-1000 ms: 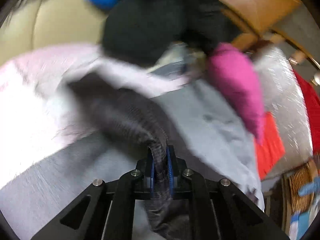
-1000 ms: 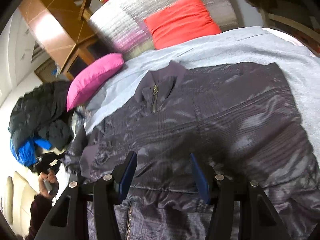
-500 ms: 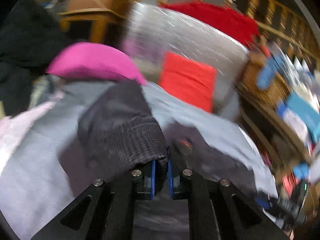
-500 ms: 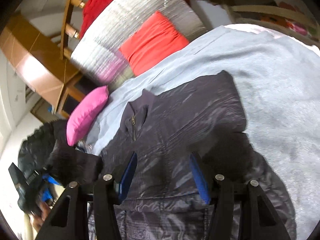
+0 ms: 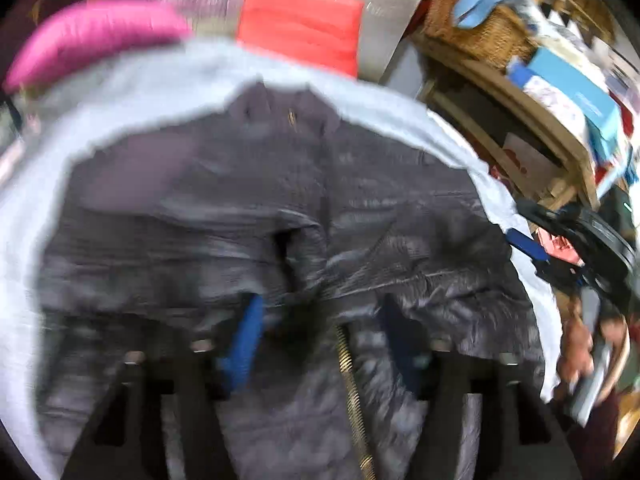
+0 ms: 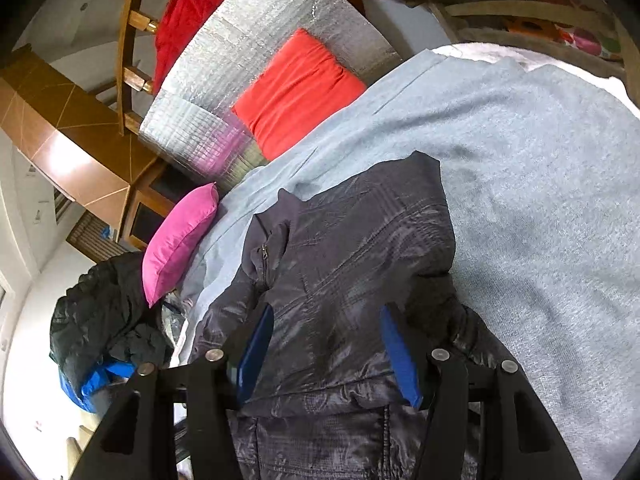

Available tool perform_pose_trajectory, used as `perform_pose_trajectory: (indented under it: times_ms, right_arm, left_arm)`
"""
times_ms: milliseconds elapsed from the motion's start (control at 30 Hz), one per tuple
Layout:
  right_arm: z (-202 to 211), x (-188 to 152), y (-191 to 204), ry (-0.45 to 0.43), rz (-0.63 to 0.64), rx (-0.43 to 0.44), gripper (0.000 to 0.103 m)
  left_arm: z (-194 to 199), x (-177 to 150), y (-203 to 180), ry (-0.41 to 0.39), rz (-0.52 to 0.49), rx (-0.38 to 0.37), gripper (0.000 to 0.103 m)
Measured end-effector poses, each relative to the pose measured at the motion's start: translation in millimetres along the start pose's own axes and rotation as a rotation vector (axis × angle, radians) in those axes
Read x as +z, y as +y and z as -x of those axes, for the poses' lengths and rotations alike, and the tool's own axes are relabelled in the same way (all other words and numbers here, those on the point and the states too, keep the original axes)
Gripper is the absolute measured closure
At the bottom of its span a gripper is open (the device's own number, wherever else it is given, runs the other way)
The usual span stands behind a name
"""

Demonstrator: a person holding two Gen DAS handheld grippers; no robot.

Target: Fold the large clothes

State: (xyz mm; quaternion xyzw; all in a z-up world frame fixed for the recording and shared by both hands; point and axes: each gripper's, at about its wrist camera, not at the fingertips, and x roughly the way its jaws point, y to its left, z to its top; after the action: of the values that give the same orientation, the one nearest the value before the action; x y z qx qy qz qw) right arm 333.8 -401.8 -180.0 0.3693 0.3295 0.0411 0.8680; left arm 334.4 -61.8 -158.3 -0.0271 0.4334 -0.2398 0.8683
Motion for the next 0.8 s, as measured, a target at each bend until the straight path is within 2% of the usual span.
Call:
perform_pose_trajectory:
  times_ms: [67,133,200,333,400,467,567,700,800]
  right_arm:
    - [-3,-4,9,0.018,0.036,0.015,0.043]
    - [-7,-9,19,0.037,0.086,0.021,0.043]
    - [-13,-18,34,0.060,0.147,0.024,0.043]
    - [-30,-38,66,0.125,0.273,0.053,0.041]
    - [-39,-52,84,0.141,0.353,0.046,0.033]
    - [-50,-63,99,0.159,0.401,0.045,0.032]
    - [-65,-75,122,0.184,0.462,0.039,0.031]
    - [-88,-89,158,0.212,0.578,-0.003,0.030]
    - [-113,-101,188,0.244,0.721,-0.097,0.030]
  left_arm:
    - [32,-3,13,-0.066,-0.025,0.027,0.029]
    - [49,5,37,-0.112,0.008,0.058,0.029]
    - [65,11,68,-0.159,0.083,0.107,0.029]
    - [72,13,146,-0.231,0.378,0.183,0.029]
    - [60,9,174,-0.212,0.477,0.269,0.029]
    - [37,8,190,-0.126,0.518,0.310,0.031]
    - [9,8,192,-0.023,0.499,0.278,0.031]
    - [4,7,180,-0.003,0.422,0.296,0.031]
    - [2,4,187,0.019,0.444,0.270,0.031]
